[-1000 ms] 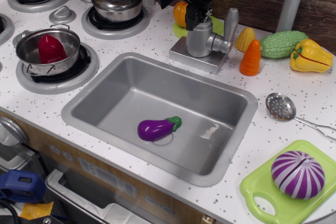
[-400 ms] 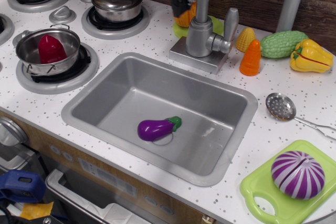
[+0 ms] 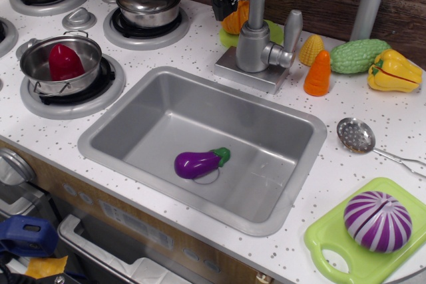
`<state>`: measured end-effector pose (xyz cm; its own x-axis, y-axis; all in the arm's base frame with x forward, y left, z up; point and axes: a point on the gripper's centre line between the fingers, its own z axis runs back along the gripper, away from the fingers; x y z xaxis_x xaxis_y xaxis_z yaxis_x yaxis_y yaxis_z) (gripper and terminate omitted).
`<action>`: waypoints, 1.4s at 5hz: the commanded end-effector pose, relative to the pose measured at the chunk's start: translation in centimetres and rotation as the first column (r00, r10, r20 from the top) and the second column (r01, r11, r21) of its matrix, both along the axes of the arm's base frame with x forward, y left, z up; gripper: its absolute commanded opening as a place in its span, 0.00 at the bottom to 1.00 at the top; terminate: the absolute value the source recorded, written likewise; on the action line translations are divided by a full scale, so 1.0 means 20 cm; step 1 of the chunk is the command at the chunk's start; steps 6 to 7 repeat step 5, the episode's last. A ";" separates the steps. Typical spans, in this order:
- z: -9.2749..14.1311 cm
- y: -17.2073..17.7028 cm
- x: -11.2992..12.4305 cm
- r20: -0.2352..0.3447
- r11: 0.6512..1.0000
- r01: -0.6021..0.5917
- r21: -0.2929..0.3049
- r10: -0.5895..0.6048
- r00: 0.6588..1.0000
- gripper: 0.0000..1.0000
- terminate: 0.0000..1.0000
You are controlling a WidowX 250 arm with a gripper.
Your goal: Turn faucet front to left
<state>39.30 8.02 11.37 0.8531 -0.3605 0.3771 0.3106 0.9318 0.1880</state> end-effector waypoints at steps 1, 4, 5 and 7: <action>0.10 0.03 0.04 0.061 1.000 -0.006 0.022 0.005 0.998 1.00 0.00; 0.12 -0.15 -0.12 -0.026 0.985 -0.171 0.034 0.172 0.985 1.00 0.00; 0.13 -0.24 -0.20 -0.084 0.970 -0.240 0.044 0.243 0.967 1.00 1.00; 0.13 -0.24 -0.20 -0.084 0.970 -0.240 0.044 0.243 0.967 1.00 1.00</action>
